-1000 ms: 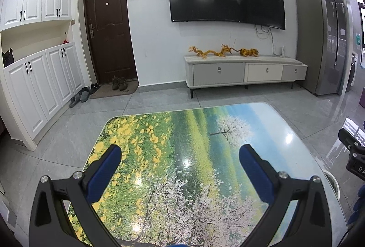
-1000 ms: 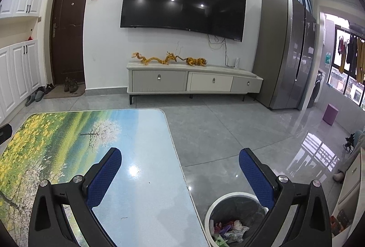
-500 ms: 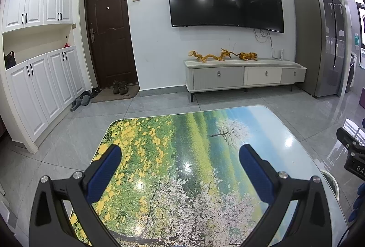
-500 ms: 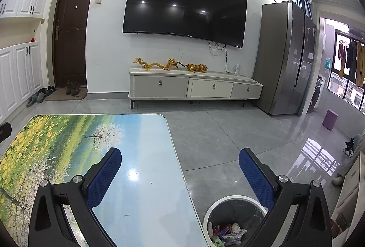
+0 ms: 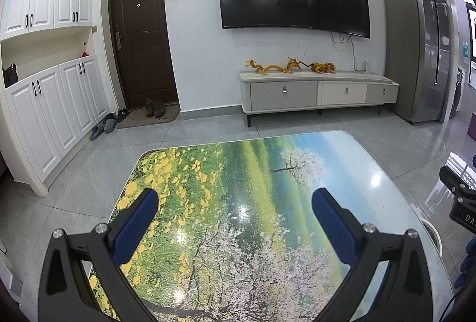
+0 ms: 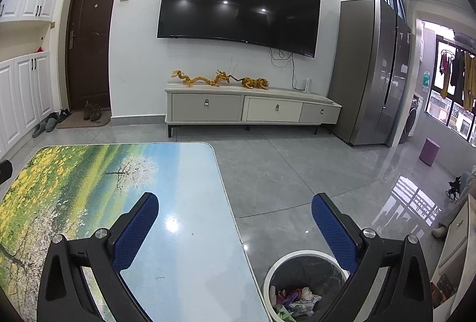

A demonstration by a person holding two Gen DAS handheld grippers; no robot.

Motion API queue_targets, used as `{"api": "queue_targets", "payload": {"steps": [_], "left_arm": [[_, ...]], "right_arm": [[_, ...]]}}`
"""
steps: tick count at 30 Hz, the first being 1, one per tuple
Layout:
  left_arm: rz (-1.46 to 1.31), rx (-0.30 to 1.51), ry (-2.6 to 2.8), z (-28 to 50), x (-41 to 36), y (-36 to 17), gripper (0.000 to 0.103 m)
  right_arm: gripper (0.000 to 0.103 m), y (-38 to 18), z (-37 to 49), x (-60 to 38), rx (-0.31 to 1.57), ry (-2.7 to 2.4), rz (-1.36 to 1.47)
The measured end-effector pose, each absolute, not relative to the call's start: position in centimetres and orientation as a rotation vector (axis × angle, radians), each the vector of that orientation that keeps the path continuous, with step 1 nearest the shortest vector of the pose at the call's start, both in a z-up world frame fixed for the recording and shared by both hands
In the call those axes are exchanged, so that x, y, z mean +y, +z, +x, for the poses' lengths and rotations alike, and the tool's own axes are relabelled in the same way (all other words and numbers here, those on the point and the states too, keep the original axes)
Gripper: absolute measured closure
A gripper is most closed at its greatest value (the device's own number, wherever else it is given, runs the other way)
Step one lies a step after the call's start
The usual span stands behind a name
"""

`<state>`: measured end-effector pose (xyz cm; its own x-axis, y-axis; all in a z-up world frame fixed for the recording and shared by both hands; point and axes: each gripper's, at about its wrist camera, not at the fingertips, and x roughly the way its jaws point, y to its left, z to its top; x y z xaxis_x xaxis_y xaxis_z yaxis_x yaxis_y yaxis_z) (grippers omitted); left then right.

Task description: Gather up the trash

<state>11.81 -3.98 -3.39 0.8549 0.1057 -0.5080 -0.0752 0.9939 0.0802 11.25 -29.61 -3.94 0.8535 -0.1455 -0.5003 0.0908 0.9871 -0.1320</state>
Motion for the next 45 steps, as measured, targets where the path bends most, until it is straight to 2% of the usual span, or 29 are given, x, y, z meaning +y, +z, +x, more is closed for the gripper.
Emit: {"api": "queue_targets", "payload": {"steps": [45], "left_arm": [[0.049,0.531,0.086,10.7,-3.6,-3.5,0.0]], "right_arm": [[0.0,-3.3,9.8,-30.1,0.52,-0.174,-0.139]]}}
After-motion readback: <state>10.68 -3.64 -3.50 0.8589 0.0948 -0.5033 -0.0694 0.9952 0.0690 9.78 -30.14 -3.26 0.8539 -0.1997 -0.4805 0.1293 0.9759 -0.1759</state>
